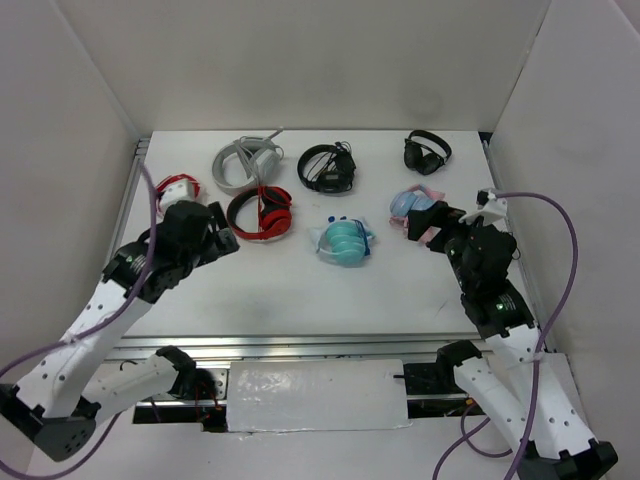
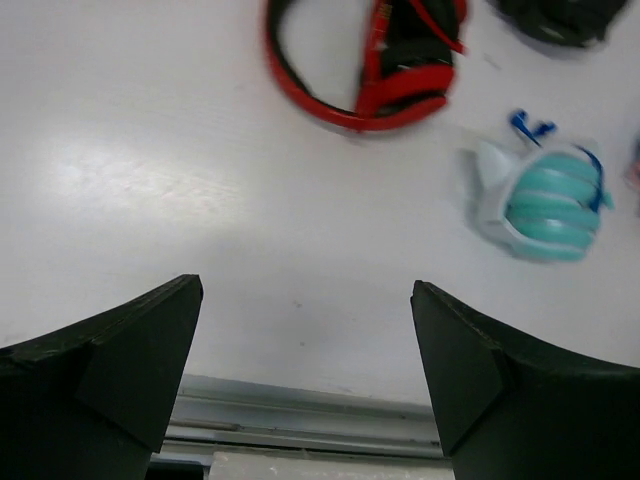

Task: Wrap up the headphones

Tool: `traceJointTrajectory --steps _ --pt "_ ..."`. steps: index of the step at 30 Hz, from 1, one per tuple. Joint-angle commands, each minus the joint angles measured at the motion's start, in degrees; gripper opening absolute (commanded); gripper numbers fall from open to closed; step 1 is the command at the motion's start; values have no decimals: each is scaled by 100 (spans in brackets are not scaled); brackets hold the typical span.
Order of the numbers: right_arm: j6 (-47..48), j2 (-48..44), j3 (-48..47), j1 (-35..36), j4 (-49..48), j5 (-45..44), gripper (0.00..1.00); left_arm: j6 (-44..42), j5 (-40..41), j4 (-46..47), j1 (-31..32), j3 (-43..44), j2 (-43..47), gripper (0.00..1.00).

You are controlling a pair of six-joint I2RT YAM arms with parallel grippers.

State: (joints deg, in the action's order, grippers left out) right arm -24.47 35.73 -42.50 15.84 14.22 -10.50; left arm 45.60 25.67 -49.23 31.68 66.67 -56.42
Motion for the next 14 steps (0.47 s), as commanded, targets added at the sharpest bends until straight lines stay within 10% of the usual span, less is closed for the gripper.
traceJointTrajectory --steps 1,14 --pt "-400 -355 285 -63 599 -136 100 1089 641 -657 -346 -400 376 99" --pt "-515 -777 453 -160 1057 -57 100 898 667 -737 -1059 -559 1204 99"
